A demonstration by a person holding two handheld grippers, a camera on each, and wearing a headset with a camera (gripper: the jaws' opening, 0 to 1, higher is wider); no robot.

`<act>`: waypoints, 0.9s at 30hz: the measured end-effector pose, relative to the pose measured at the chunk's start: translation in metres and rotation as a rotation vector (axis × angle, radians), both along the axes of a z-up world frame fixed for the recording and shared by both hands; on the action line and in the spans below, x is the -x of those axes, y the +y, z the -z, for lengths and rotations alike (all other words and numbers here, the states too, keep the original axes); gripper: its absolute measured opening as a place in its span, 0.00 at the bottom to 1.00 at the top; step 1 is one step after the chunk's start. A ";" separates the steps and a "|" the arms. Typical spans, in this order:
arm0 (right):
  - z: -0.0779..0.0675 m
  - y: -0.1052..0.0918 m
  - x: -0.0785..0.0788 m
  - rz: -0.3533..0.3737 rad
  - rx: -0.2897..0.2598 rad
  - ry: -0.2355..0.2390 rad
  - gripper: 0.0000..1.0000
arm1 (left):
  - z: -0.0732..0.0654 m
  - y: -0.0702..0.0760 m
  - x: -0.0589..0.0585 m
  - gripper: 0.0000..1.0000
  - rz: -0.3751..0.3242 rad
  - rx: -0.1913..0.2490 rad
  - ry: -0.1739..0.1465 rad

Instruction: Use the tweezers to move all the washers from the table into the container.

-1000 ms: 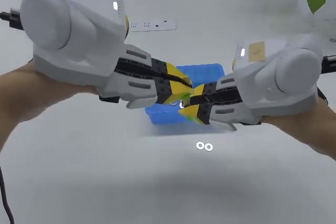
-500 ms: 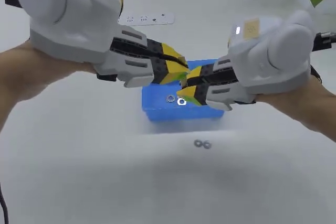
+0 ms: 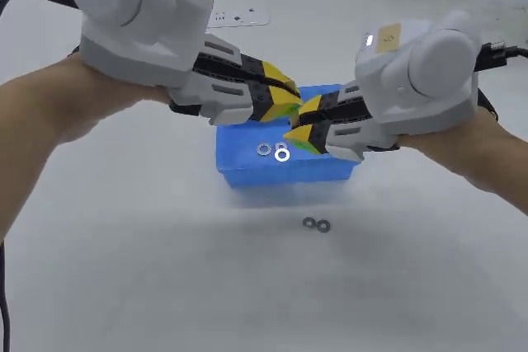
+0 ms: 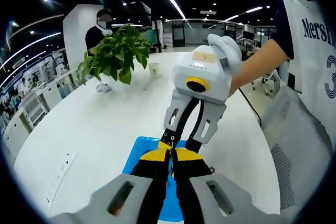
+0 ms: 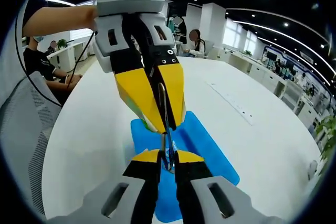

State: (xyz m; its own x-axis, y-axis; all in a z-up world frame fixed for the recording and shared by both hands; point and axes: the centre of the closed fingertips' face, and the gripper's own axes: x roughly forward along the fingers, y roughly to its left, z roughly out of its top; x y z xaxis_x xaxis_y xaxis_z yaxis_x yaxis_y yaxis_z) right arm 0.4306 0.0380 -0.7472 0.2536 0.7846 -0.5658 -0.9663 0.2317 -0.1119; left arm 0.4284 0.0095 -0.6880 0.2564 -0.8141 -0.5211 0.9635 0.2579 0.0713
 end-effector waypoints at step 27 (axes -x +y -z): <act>0.022 -0.005 -0.006 0.010 0.041 0.045 0.12 | 0.019 -0.010 0.007 0.07 0.023 -0.051 0.032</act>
State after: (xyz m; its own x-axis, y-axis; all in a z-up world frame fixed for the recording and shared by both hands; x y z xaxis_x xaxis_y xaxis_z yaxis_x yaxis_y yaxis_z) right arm 0.4361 0.0330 -0.7691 0.2347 0.7583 -0.6081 -0.9683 0.2375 -0.0776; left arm 0.4218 -0.0003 -0.7070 0.2204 -0.7918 -0.5696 0.9712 0.2325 0.0526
